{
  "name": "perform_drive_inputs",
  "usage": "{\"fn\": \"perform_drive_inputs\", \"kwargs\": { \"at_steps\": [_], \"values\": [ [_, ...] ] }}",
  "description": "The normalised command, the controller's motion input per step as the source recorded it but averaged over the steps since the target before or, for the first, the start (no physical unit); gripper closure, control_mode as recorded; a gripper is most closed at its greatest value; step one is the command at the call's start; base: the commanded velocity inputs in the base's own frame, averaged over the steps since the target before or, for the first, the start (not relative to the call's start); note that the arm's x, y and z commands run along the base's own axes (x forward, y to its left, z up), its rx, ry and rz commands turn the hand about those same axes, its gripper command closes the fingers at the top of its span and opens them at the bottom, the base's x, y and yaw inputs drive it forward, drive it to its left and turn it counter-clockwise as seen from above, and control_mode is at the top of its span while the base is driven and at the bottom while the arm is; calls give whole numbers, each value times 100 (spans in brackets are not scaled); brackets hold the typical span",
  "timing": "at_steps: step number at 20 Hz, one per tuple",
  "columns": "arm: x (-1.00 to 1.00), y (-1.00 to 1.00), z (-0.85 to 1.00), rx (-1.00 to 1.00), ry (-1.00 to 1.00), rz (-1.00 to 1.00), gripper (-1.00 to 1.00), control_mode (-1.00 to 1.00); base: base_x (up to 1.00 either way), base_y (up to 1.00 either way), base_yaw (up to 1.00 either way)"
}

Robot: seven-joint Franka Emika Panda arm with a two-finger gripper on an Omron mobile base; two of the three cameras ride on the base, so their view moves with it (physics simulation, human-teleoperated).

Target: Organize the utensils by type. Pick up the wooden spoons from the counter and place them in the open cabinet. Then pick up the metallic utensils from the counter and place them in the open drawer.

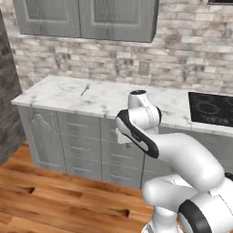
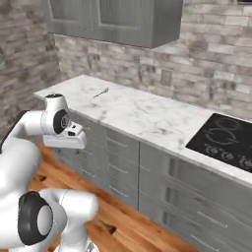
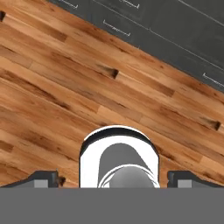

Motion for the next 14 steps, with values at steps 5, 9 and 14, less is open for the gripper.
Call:
{"fn": "perform_drive_inputs", "kwargs": {
  "at_steps": [5, 9, 14],
  "values": [
    [0, 0, 0, 0, 0, 0, -100, 100, 89, 60, -46],
    [0, 0, 0, 0, 0, 0, -100, 100, 85, 74, -32],
    [0, 0, 0, 0, 0, 0, -100, 100, 79, 74, -35]
  ]
}}
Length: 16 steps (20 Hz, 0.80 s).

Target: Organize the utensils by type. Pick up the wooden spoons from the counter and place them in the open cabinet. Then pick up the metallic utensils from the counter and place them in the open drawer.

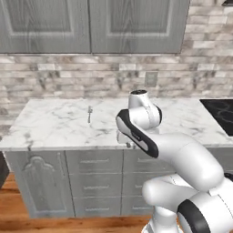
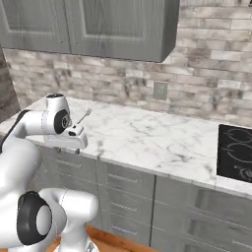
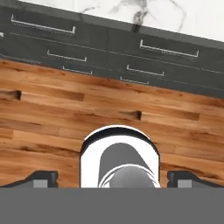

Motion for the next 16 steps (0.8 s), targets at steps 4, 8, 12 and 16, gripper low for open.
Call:
{"fn": "perform_drive_inputs", "kwargs": {
  "at_steps": [4, 8, 12, 16],
  "values": [
    [0, 0, 0, 0, 0, 0, -100, 100, 76, 75, -37],
    [0, 0, 0, 0, 0, 0, -100, 100, 58, 80, -24],
    [0, 0, 0, 0, 0, 0, -100, 100, 65, 78, -22],
    [0, 0, 0, 0, 0, 0, -100, 100, 61, 26, -5]
  ]
}}
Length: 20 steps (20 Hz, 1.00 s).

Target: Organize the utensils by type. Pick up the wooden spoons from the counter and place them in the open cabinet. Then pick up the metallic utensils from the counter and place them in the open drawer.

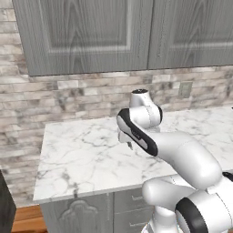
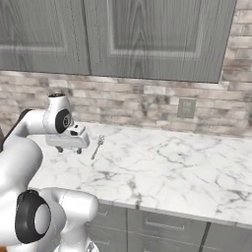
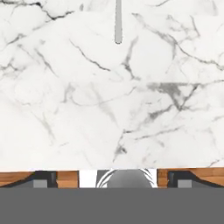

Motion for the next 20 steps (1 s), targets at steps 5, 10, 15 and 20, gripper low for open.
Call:
{"fn": "perform_drive_inputs", "kwargs": {
  "at_steps": [5, 10, 15, 20],
  "values": [
    [0, 0, -6, 0, 1, 0, -100, -100, 20, 5, 0],
    [21, -8, -27, 0, 0, 0, -100, -100, 0, 0, 0],
    [42, -31, -41, 0, -6, 3, -100, -100, 0, 0, 0],
    [66, -16, -47, 0, -5, 0, -100, -100, 0, 0, 0]
  ]
}}
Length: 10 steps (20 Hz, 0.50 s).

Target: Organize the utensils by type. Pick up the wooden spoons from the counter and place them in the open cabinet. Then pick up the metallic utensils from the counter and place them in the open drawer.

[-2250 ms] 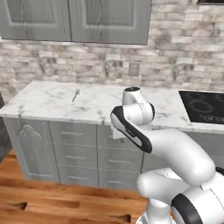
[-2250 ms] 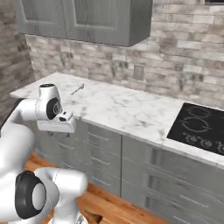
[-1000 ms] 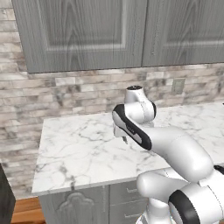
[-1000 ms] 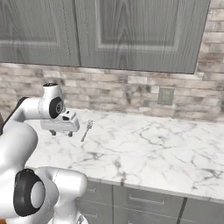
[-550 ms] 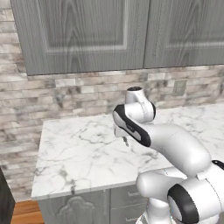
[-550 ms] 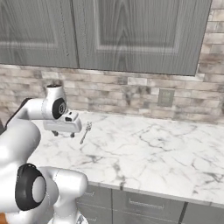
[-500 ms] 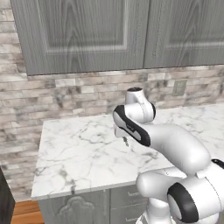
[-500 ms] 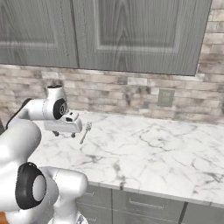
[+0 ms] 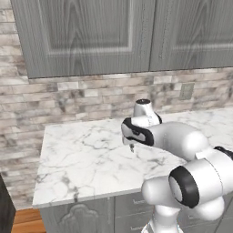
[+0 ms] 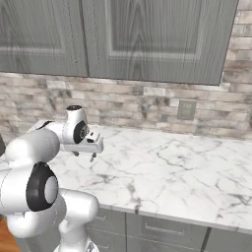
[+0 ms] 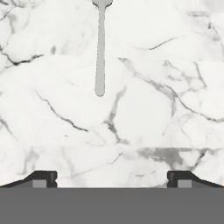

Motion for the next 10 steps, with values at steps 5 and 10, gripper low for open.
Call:
{"fn": "perform_drive_inputs", "kwargs": {
  "at_steps": [5, 10],
  "values": [
    [74, 3, -26, 0, 1, 0, -100, -100, 0, 0, 0],
    [71, 1, -6, 0, 6, 0, -100, -100, 0, 0, 0]
  ]
}}
